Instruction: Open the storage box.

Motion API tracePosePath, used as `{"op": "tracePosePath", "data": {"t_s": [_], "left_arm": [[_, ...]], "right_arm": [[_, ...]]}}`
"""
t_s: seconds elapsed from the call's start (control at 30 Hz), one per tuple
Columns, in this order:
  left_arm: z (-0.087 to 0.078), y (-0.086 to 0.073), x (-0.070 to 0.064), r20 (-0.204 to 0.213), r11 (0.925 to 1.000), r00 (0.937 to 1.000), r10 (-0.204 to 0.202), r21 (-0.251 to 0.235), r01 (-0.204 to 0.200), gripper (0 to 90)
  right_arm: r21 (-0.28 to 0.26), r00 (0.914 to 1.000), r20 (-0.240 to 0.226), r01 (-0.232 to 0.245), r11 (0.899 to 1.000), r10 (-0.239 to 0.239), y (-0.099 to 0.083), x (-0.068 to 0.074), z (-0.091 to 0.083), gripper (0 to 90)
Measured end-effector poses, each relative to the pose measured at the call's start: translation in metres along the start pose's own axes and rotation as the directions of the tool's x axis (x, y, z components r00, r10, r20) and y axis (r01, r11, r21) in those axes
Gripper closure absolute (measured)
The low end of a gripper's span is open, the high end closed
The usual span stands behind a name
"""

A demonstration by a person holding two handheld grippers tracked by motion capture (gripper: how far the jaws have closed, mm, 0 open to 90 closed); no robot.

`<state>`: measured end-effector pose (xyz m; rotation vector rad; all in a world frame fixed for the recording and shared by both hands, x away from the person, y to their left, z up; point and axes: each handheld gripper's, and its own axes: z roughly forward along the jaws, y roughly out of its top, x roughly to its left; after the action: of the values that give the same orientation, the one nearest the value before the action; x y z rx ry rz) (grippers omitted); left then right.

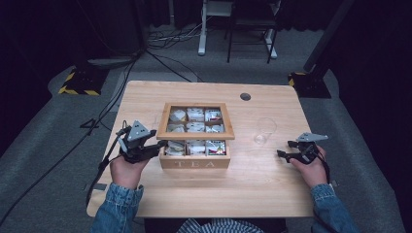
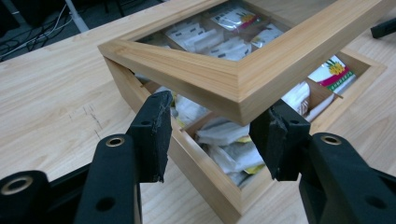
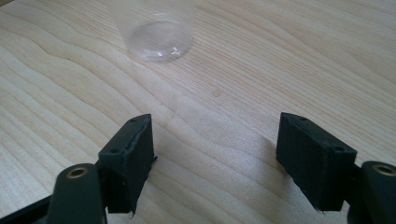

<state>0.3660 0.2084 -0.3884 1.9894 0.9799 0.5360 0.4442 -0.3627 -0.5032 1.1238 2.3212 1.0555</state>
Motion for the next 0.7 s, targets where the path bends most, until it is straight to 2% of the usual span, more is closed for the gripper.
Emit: {"op": "tracePosePath", "data": {"t_s": [0.1, 0.2, 0.4, 0.5, 0.63, 0.7], "left_arm": [[0.0, 0.005, 0.007, 0.014, 0.9997, 0.9996, -0.023, -0.003, 0.023, 48.2], [-0.001, 0.01, 0.011, 0.019, 0.9995, 0.9994, -0.028, -0.018, 0.028, 47.6], [0.0, 0.02, 0.012, 0.005, 0.999, 0.9996, -0.026, -0.035, 0.026, 47.7], [0.0, 0.025, 0.014, 0.011, 0.9981, 0.9993, -0.037, -0.05, 0.037, 47.7], [0.004, 0.032, 0.011, 0.004, 0.9972, 0.9992, -0.04, -0.064, 0.04, 47.6], [0.007, 0.036, 0.009, -0.023, 0.9976, 0.9991, -0.035, -0.061, 0.033, 46.8]], "right_arm": [[0.001, 1.0, -0.002, 0.003, 1.0, -0.003, 0.0, 0.0, 0.0, 27.7], [0.0, 1.0, -0.001, 0.003, 1.0, -0.003, 0.0, 0.0, 0.0, 27.7], [0.001, 1.0, -0.001, 0.003, 1.0, -0.003, 0.0, 0.0, 0.0, 27.7], [0.001, 1.0, -0.001, 0.003, 1.0, -0.003, 0.0, 0.0, 0.0, 27.7], [0.001, 1.0, -0.001, 0.004, 1.0, -0.004, 0.0, 0.0, 0.0, 27.7], [0.001, 1.0, -0.001, 0.003, 1.0, -0.003, 0.0, 0.0, 0.0, 27.7]]}}
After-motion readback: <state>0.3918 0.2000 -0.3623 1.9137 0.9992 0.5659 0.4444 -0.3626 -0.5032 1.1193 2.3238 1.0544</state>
